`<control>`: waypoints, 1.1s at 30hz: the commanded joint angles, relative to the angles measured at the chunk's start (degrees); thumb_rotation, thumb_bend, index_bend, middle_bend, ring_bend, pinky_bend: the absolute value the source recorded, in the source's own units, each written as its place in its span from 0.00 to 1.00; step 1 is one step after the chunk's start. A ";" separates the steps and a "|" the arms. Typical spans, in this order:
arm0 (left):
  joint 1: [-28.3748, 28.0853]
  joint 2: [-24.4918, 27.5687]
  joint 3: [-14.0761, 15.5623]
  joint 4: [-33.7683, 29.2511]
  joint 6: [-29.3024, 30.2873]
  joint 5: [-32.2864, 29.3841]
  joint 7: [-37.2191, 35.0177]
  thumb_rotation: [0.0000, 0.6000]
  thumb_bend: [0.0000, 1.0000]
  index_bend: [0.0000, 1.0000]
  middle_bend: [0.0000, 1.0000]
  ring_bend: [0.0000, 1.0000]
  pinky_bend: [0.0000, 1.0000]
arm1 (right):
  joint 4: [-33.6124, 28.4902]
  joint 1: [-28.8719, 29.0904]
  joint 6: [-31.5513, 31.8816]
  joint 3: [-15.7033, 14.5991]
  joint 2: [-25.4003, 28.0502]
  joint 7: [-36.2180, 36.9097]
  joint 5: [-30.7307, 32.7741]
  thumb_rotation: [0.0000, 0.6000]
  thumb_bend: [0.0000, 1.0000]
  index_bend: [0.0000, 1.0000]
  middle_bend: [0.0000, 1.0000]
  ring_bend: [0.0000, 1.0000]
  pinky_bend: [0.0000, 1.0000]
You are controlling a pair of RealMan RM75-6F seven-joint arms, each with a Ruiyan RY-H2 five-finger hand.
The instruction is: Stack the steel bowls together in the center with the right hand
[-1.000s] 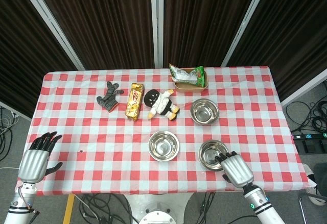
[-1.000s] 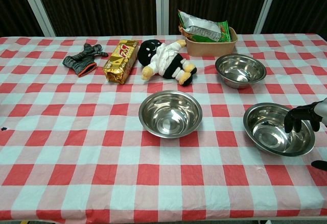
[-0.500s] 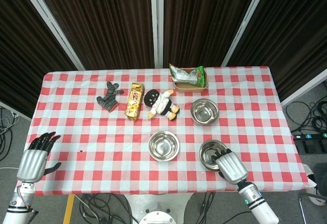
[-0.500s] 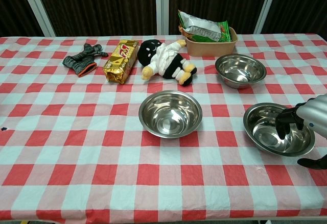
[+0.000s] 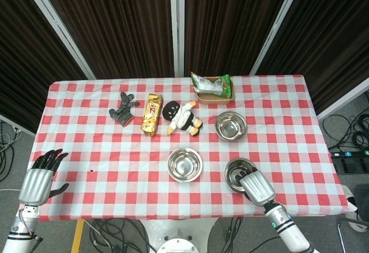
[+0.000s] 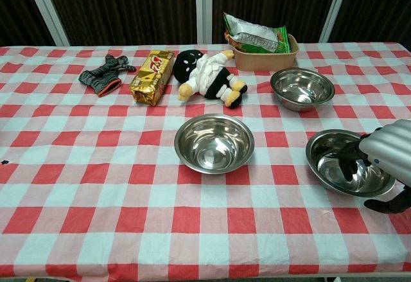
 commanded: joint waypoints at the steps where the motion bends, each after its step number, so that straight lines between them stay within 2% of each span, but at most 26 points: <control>1: -0.06 -0.03 -0.01 0.06 -0.07 0.00 -0.06 1.00 0.14 0.23 0.24 0.15 0.22 | 0.10 0.19 -0.26 -0.08 -0.15 -0.25 0.21 1.00 0.12 0.51 0.46 0.42 0.43; 33: -0.17 -0.45 0.02 1.69 -0.72 -0.57 -2.78 1.00 0.14 0.23 0.24 0.15 0.22 | 2.01 2.29 -2.28 -0.20 -3.14 -3.93 3.04 1.00 0.22 0.68 0.57 0.50 0.44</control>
